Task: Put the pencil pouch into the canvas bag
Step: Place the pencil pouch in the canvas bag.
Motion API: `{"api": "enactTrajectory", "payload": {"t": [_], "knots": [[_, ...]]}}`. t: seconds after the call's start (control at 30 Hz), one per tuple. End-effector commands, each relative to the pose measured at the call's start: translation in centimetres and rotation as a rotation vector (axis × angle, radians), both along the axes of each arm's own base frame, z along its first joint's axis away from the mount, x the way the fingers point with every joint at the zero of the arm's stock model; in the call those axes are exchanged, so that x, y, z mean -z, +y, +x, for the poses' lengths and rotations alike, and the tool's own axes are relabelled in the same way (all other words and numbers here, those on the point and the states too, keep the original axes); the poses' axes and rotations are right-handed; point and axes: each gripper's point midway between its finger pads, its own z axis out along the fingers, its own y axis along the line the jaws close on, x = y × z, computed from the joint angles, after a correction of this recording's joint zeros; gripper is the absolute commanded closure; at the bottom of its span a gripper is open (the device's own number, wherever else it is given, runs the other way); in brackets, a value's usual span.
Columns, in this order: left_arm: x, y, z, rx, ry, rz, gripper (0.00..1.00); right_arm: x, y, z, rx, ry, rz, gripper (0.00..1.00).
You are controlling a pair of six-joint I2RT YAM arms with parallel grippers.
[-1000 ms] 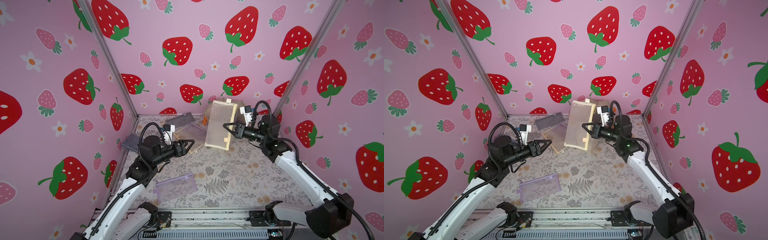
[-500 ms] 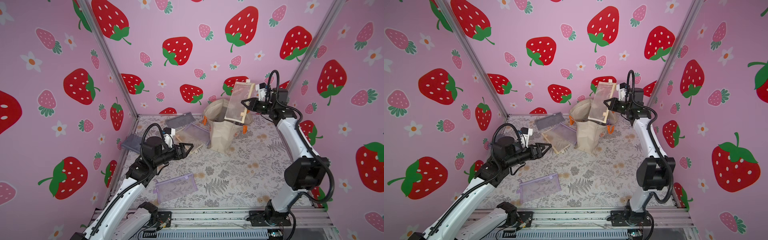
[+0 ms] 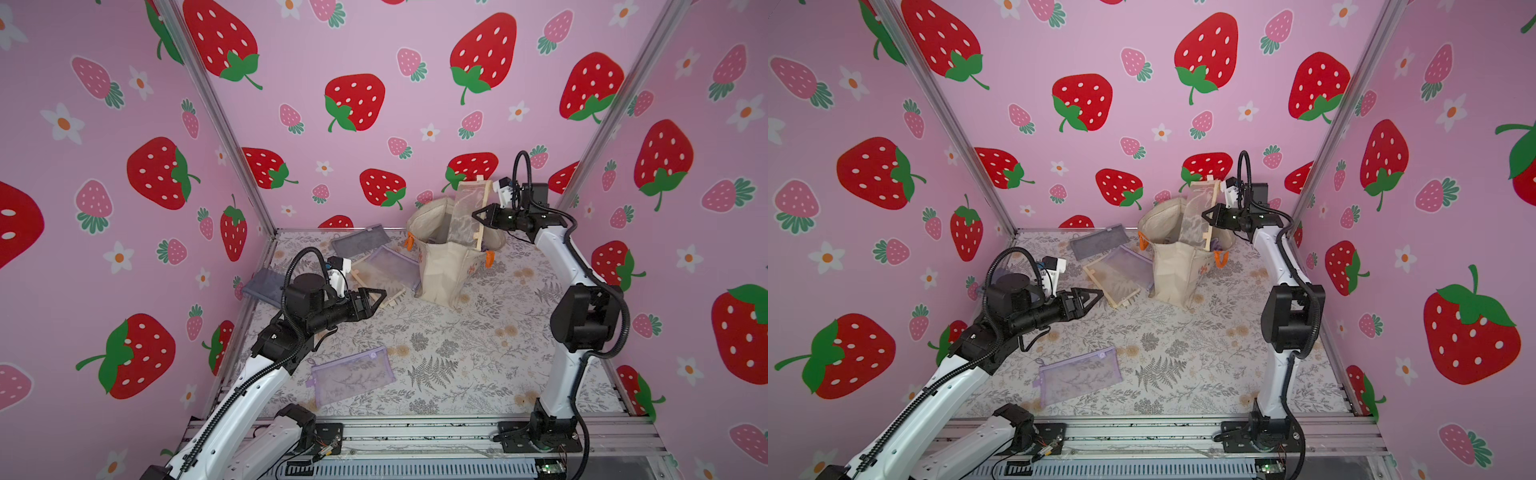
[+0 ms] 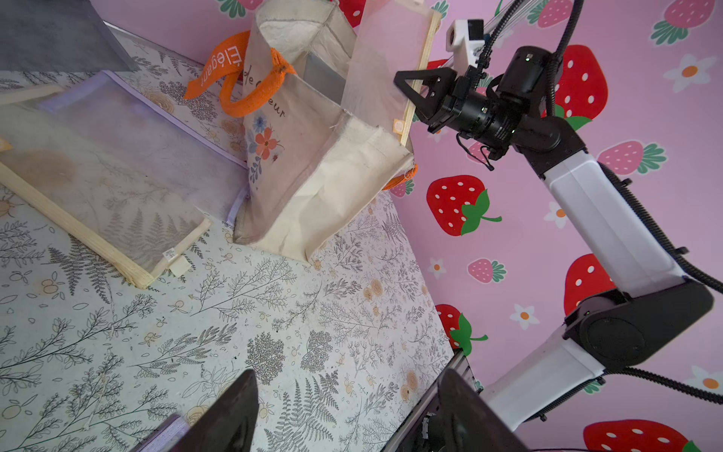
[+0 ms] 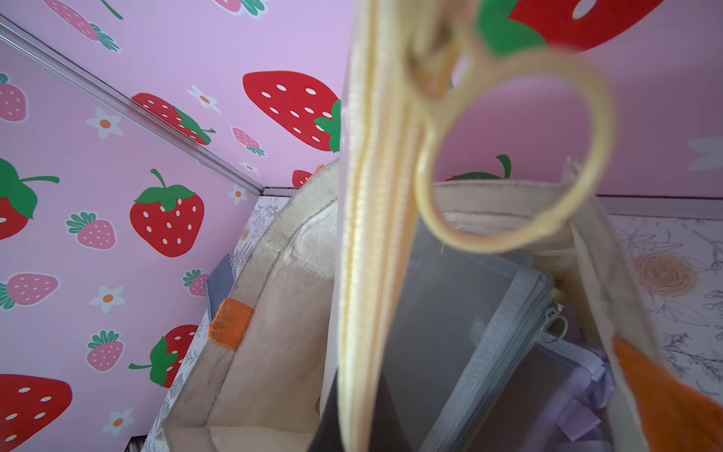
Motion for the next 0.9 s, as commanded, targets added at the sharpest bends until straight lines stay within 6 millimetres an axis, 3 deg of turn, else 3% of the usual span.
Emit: {"api": "enactTrajectory", "payload": {"t": [0.0,0.3,0.4,0.43,0.6,0.7,0.87], "knots": [[-2.2,-0.3,0.6,0.010,-0.063,-0.026,0.25,0.7,1.5,-1.7,-0.058,-0.008,-0.007,1.00],[-1.5,-0.1,0.4,0.003,-0.055,-0.013,0.25,4.1,3.0,-3.8,-0.068,0.045,-0.051,1.00],[-1.3,0.1,0.3,-0.001,-0.052,-0.009,0.25,4.2,2.7,-4.2,-0.040,0.040,-0.064,0.83],[-1.2,0.1,0.2,-0.001,-0.051,-0.008,0.25,4.0,2.5,-4.2,-0.030,0.035,-0.071,0.72],[-0.6,0.4,0.3,-0.016,-0.027,0.018,0.25,1.4,1.0,-4.7,0.023,-0.037,-0.170,0.40],[1.4,1.2,0.7,-0.057,0.056,0.088,0.25,-0.8,-0.1,-5.1,0.050,-0.082,-0.245,0.31],[6.9,3.1,0.9,-0.139,0.249,0.246,0.24,-3.2,-2.6,-6.3,0.113,-0.114,-0.376,0.24]]}}
